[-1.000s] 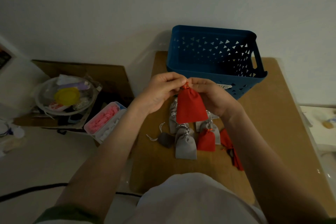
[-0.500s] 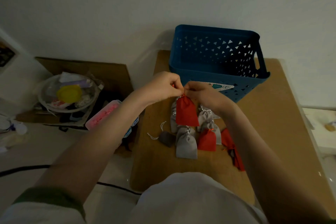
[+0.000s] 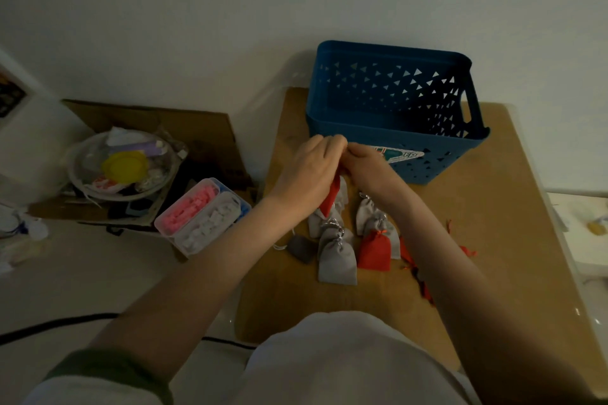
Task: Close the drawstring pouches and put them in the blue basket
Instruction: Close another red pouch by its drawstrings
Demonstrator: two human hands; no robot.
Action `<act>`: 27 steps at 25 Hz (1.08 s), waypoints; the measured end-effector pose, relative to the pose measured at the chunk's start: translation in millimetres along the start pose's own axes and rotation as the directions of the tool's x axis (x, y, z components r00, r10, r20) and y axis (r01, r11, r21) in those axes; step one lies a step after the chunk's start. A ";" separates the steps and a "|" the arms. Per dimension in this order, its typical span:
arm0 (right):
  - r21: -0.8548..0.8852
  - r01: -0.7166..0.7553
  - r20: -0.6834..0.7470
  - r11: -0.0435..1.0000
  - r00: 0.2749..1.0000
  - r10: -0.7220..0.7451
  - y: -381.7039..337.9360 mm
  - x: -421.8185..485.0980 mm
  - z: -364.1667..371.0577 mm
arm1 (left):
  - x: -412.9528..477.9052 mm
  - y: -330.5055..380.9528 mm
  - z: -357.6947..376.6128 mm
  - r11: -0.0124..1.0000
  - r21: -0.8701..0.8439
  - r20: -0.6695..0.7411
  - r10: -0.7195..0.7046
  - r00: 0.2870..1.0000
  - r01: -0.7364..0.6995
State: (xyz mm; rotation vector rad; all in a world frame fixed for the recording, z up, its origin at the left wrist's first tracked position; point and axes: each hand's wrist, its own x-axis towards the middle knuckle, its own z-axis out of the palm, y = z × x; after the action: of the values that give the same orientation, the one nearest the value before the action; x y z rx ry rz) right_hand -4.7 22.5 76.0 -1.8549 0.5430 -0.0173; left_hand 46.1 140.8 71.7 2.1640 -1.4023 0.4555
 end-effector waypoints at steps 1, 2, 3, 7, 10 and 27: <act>0.006 -0.031 0.011 0.999 0.999 0.031 -0.8 -1.6 -0.5 | -3.3 -0.9 4.3 0.997 0.039 -0.013 0.067 0.998 -0.067; 0.041 -0.074 0.031 0.996 0.997 0.072 -2.1 -3.7 -1.4 | -6.4 -1.6 8.1 0.990 0.076 -0.012 0.120 0.993 -0.119; 0.118 -0.124 0.063 0.985 0.991 0.117 -3.1 -5.0 -3.5 | -9.1 -2.0 11.3 0.980 0.121 -0.016 0.159 0.987 -0.156; 0.492 -0.294 0.241 0.819 0.950 0.196 2.1 -3.4 -14.8 | -15.0 -3.0 20.7 0.950 0.241 -0.137 0.234 0.962 -0.197; 0.571 -0.382 0.316 0.727 0.919 0.235 5.6 -5.1 -17.5 | -11.8 -0.1 23.4 0.952 0.240 -0.197 0.239 0.951 -0.190; 0.495 -0.323 0.176 0.806 0.946 0.272 54.8 -14.2 -39.0 | -9.2 9.7 49.5 0.992 0.078 0.045 0.091 0.995 -0.095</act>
State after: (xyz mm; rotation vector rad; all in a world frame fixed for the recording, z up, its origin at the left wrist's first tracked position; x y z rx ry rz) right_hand -47.7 -20.6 44.1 -1.2192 0.6823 0.1258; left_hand 33.6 115.4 29.0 2.1889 -1.5370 0.5118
